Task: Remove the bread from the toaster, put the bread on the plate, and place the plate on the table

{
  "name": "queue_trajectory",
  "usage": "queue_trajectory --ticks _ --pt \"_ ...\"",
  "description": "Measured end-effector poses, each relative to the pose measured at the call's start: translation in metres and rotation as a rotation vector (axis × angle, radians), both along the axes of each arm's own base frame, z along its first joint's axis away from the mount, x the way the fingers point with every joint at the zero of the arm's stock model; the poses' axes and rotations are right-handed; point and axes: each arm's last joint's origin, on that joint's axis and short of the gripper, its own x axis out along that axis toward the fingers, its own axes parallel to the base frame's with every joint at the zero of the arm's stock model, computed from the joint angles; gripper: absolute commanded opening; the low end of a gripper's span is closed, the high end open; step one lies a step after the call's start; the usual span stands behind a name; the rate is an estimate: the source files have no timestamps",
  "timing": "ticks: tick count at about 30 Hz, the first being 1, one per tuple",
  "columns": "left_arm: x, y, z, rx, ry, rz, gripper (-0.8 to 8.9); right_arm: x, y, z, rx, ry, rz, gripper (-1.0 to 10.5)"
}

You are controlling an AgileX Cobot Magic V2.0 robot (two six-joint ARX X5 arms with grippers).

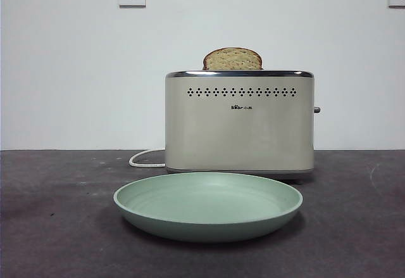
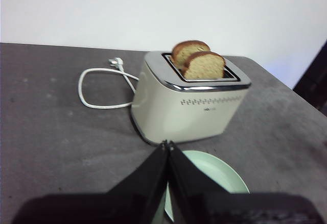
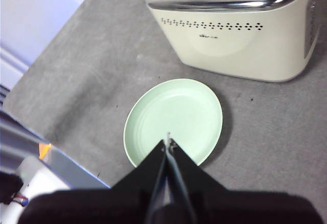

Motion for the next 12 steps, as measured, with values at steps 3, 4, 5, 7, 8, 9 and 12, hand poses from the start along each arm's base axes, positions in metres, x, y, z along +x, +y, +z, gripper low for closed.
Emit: queue_trajectory --ticks 3,4,5,7,8,9,12 --pt "-0.0001 -0.0004 0.0005 0.008 0.002 -0.019 -0.04 -0.0001 0.0002 0.0017 -0.009 -0.014 0.01 0.0" --pt "0.0003 -0.0005 0.0006 0.009 0.002 -0.026 -0.02 -0.0003 0.0002 0.0017 -0.01 -0.016 0.012 0.0" --pt "0.0004 -0.0006 0.0006 0.011 0.001 -0.029 0.01 -0.0002 0.0002 0.0016 -0.011 -0.016 0.012 0.0" --pt "0.0005 -0.0006 0.0007 0.011 0.001 -0.031 0.24 -0.0002 0.0002 0.0016 -0.013 -0.018 0.014 0.7" --pt "0.0005 -0.0006 0.0007 0.012 0.001 -0.031 0.8 -0.0003 0.0002 0.0016 -0.015 -0.019 0.015 1.5" --pt "0.0005 -0.0006 0.0007 0.011 0.001 -0.031 1.84 -0.0003 0.0002 0.0016 -0.015 -0.019 0.015 2.5" --pt "0.0006 -0.0006 0.0007 0.011 0.001 -0.031 5.14 -0.0006 0.0002 0.0016 -0.015 -0.02 0.015 4.9"
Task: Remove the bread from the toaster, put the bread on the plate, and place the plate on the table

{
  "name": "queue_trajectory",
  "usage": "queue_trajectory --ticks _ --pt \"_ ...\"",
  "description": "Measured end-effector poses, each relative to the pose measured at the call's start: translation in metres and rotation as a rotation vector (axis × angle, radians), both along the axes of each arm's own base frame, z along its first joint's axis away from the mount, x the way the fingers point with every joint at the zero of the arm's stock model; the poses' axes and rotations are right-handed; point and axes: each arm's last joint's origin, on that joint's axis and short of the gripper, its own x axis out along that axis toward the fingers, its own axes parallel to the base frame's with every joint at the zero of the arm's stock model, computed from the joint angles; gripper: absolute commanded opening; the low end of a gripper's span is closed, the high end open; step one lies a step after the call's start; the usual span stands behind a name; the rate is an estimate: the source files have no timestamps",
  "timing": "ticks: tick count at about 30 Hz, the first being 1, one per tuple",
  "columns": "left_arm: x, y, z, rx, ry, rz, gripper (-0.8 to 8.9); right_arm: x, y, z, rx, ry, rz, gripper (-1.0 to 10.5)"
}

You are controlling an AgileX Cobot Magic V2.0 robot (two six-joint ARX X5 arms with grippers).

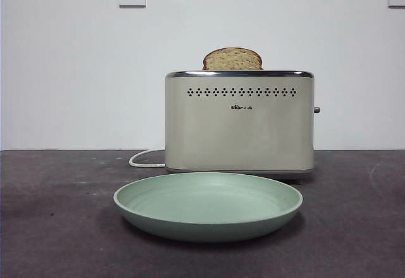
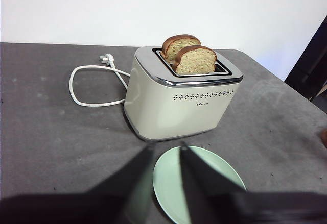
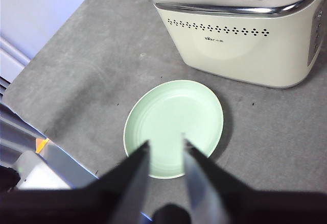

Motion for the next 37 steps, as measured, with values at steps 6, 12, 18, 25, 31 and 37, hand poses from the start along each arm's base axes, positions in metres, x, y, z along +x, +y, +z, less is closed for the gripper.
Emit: queue_trajectory --ticks 6,12,18,25,31,37 --pt "0.0 -0.001 0.001 -0.004 -0.013 -0.024 5.43 0.0 0.0 0.0 0.0 0.001 0.0 5.4" --pt "0.012 -0.001 0.009 -0.011 -0.079 -0.079 5.43 0.0 0.0 0.0 0.003 0.005 -0.003 5.4" --pt "0.047 -0.002 0.014 -0.02 -0.105 -0.142 5.43 0.0 0.0 0.0 0.008 0.013 -0.006 5.4" --pt "0.102 -0.017 0.014 -0.024 -0.169 -0.257 5.34 0.0 0.0 0.0 0.012 0.018 -0.009 5.4" --pt "0.148 -0.046 0.003 -0.023 -0.224 -0.317 5.34 0.0 0.0 -0.001 0.014 0.025 -0.011 5.4" --pt "0.194 -0.078 -0.012 -0.008 -0.187 -0.351 5.34 -0.001 0.0 -0.001 0.012 0.035 -0.011 5.4"
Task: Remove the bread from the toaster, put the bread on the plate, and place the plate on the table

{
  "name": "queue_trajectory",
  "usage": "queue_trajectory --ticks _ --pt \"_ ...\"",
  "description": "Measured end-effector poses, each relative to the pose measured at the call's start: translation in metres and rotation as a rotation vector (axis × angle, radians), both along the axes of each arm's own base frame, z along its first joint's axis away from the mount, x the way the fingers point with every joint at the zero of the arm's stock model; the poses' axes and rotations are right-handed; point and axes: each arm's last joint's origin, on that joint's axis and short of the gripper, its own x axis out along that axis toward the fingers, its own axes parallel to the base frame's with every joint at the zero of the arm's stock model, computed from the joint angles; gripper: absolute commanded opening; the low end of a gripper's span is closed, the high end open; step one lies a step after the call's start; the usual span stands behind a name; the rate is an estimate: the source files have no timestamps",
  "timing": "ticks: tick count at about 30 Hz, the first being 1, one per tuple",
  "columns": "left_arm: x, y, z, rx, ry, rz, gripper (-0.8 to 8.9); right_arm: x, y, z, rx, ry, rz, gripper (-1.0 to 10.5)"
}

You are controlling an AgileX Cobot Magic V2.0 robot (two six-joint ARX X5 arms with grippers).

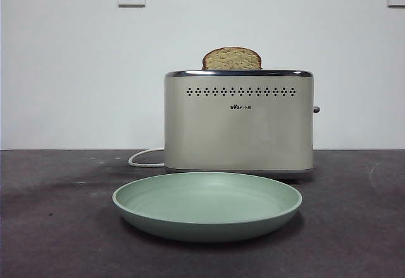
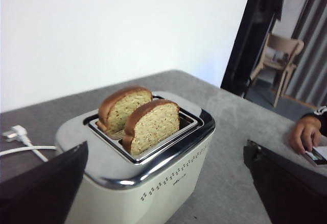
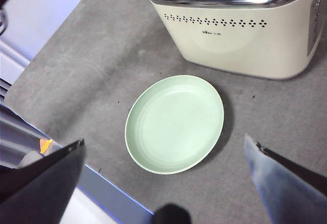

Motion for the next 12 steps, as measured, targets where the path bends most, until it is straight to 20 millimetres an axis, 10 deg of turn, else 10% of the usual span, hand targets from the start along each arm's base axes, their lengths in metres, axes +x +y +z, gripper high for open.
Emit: queue_trajectory --ticks 12 --pt "0.084 -0.063 -0.01 0.093 -0.009 -0.082 5.34 0.0 0.0 0.0 -0.001 0.001 -0.001 5.4"
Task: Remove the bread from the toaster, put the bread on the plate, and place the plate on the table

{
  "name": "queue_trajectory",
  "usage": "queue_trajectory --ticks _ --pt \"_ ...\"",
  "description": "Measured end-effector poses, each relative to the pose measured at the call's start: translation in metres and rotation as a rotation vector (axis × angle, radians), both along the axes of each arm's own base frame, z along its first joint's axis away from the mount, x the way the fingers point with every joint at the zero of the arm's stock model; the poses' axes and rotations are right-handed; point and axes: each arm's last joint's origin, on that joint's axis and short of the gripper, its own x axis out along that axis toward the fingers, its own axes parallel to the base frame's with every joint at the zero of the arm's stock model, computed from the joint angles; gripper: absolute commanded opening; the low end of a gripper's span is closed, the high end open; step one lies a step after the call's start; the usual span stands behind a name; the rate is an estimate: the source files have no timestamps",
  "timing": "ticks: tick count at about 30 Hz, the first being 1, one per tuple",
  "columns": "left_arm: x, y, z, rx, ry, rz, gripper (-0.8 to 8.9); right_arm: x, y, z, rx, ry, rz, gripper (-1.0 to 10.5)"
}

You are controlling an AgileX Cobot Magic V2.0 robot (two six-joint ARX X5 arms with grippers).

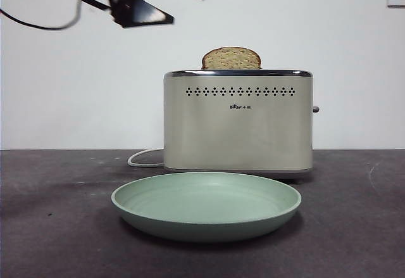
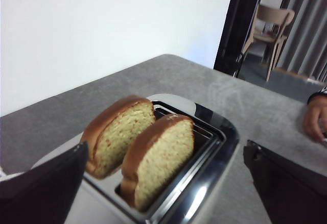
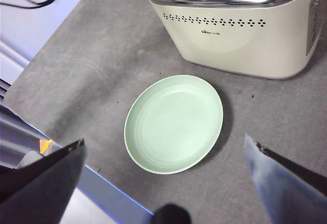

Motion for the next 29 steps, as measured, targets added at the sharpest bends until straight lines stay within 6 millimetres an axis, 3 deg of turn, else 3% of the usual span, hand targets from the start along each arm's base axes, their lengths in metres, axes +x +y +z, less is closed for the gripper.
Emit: queue_trajectory --ticks 7,14,19,24,29 --pt "0.024 -0.025 -0.023 0.085 -0.019 0.019 5.34 0.0 0.0 0.0 0.0 0.0 0.0 5.4" --pt "0.028 -0.038 -0.041 0.154 -0.021 0.035 5.25 0.0 0.0 0.0 0.0 0.001 0.0 5.4" --pt "0.025 -0.046 -0.041 0.181 -0.046 0.052 3.34 0.0 0.0 0.0 0.0 0.001 0.0 5.4" --pt "0.021 -0.051 -0.042 0.192 -0.04 0.035 2.9 0.0 0.0 0.0 0.0 0.001 0.0 5.4" --pt "0.021 -0.052 -0.042 0.198 -0.044 0.036 1.42 0.0 0.0 -0.001 -0.001 0.007 0.0 5.4"
